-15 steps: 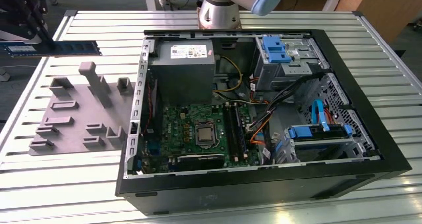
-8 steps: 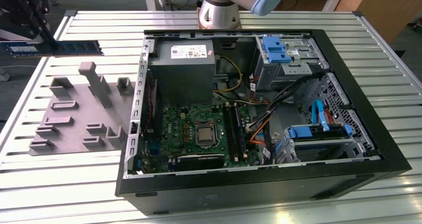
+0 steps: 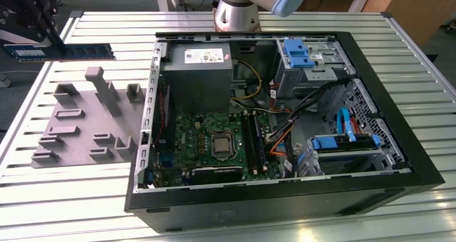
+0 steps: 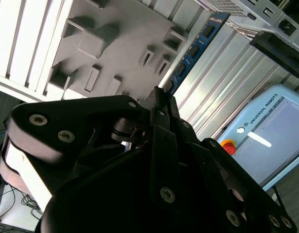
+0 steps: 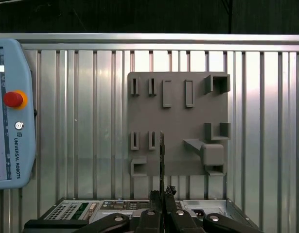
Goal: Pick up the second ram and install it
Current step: 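Pick up the second ram and move it above second insertion slot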
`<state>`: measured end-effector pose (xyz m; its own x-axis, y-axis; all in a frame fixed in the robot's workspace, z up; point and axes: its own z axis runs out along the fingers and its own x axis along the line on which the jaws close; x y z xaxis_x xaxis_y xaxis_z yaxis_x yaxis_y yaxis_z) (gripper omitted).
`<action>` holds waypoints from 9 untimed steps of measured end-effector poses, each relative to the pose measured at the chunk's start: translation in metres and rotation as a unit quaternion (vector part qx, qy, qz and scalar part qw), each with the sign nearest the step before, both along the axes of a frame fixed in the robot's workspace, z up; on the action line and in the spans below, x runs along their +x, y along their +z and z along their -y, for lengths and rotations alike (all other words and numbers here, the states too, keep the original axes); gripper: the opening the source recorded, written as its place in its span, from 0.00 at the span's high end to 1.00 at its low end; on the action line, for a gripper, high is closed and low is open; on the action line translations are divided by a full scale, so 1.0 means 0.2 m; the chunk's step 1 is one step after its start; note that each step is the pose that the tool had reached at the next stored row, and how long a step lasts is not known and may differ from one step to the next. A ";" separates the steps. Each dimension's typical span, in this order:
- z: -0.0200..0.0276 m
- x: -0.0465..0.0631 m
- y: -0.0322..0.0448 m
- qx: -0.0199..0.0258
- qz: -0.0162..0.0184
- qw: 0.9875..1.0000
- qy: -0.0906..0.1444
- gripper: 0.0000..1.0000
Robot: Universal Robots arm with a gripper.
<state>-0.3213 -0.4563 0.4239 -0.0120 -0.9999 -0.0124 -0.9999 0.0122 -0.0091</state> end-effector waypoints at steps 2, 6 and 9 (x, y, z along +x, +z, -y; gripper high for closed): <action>0.000 0.01 0.000 0.000 0.000 1.000 0.000 0.86; 0.000 0.02 0.000 0.000 0.000 1.000 0.000 0.86; 0.000 0.04 0.000 0.000 0.000 1.000 0.000 0.86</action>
